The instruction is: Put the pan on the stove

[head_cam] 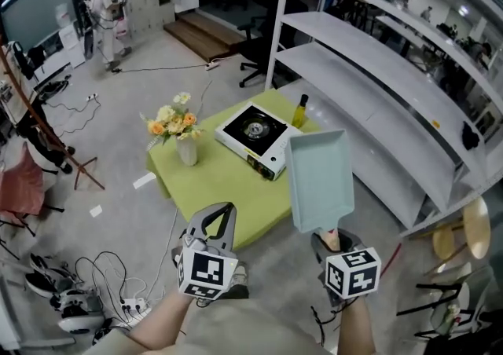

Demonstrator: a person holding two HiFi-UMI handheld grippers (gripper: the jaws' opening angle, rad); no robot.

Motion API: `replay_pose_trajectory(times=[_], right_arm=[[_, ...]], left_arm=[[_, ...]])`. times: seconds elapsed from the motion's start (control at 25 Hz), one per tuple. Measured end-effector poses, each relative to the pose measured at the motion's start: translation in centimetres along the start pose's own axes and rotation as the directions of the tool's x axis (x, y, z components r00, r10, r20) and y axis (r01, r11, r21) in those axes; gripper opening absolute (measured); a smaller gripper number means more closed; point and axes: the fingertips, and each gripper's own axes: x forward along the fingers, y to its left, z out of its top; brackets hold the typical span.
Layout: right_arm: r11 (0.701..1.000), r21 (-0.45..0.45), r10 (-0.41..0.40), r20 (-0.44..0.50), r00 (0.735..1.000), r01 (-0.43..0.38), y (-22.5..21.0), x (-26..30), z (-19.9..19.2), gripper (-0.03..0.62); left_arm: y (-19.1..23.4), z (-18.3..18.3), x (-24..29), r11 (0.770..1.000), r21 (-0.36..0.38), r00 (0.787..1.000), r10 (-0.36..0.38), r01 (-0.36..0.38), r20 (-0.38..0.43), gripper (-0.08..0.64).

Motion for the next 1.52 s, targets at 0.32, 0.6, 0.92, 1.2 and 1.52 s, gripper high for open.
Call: replay_pose_trajectory(times=[0.32,0.6,0.92,1.2,1.52], right_arm=[[0.999,-0.034,0.023,-0.029,0.999,-0.024,-1.4,8.2,6.4,0.159],[0.997,-0.069,0.032,-0.084,0.996,-0.038,-3.4,14.3,9.5,0.158],[0.991,-0.101,0.071,-0.146,0.987,-0.086,-5.1,20.6,10.9,0.16],[0.976,-0.137,0.14,-0.209,0.968,-0.171,-7.4,26.1,11.6,0.16],[0.932,-0.213,0.226,-0.294,0.929,-0.294,-10.4,32.4,12.8,0.16]], left_arm=[[6.1,-0.7,6.6,1.0,-0.007,1.0,0.009,-0.009,-0.007,0.006],[8.9,-1.1,11.4,1.0,-0.022,1.0,0.02,-0.02,-0.007,0.006],[10.6,-3.0,16.0,0.996,-0.065,0.997,0.051,-0.054,-0.054,0.006],[10.4,-4.4,20.5,0.993,-0.069,0.987,0.086,-0.096,-0.136,0.006],[9.9,-5.4,25.9,0.981,-0.089,0.966,0.148,-0.17,-0.212,0.006]])
